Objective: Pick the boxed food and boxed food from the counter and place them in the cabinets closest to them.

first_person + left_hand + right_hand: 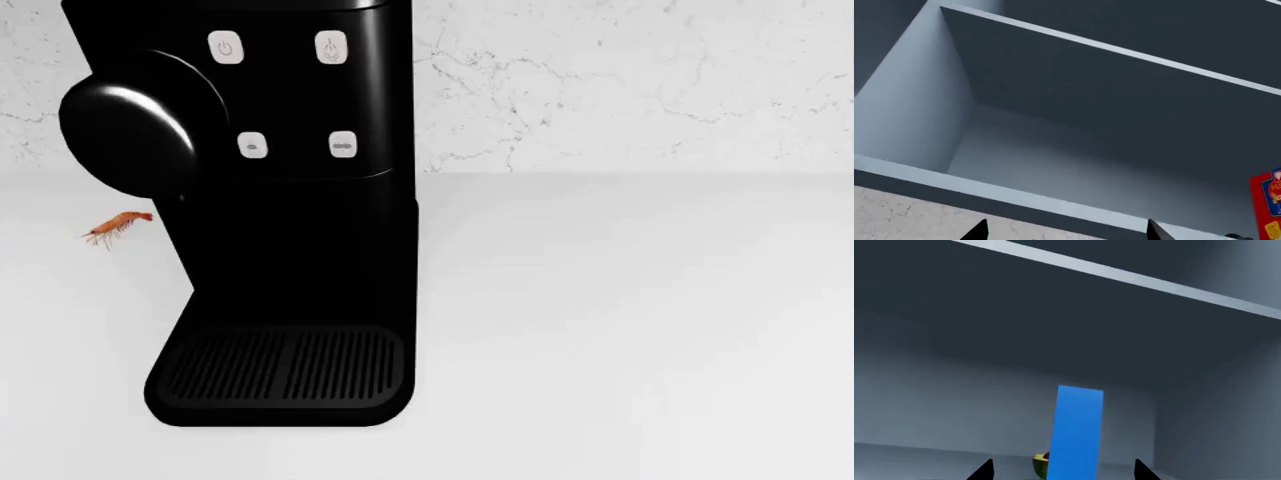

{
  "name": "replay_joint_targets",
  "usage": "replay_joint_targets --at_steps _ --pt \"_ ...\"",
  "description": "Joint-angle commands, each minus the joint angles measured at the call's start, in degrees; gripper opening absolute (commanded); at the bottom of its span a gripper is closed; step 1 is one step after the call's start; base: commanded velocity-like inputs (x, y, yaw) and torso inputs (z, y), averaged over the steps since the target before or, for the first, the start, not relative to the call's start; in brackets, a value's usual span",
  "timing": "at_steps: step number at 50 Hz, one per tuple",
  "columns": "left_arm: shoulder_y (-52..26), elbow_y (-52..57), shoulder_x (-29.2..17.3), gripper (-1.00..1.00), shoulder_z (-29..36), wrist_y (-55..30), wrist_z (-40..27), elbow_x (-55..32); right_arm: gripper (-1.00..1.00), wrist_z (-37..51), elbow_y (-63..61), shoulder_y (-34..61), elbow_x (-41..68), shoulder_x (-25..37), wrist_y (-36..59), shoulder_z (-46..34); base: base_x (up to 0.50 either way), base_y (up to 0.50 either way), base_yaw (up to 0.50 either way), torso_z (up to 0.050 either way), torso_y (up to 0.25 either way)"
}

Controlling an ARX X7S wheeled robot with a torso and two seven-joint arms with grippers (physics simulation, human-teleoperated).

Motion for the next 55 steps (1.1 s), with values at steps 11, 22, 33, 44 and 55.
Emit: replay_joint_targets --at_steps 11,22,33,44,55 --pt "9.12 7.45 -0.28 1.0 -18.17 -1.0 -4.41 -12.09 1.0 1.94 -15.45 0.01 19.82 14.31 -15.26 -9.08 0.0 0.0 0.0 0.0 0.0" --pt "1.7 7.44 4.18 1.0 -22.06 -6.93 -12.14 -22.43 1.0 1.94 -25.99 0.01 25.37 21.45 -20.04 -9.34 0.0 0.0 0.0 0.0 0.0" --pt "-3.8 7.57 8.27 1.0 -26.2 -17.3 -17.38 -26.51 1.0 1.94 -31.63 0.01 28.58 24.75 -21.29 -8.29 0.0 0.0 0.0 0.0 0.0" --pt "-6.15 7.58 6.2 1.0 -30.15 -18.04 -17.41 -29.6 1.0 1.94 -36.89 0.01 32.54 29.46 -23.98 -6.4 0.0 0.0 0.0 0.0 0.0" --pt "-7.32 7.58 7.43 1.0 -33.07 -20.36 -17.42 -32.51 1.0 1.94 -42.05 0.01 37.09 34.34 -26.75 -3.23 0.0 0.0 0.0 0.0 0.0"
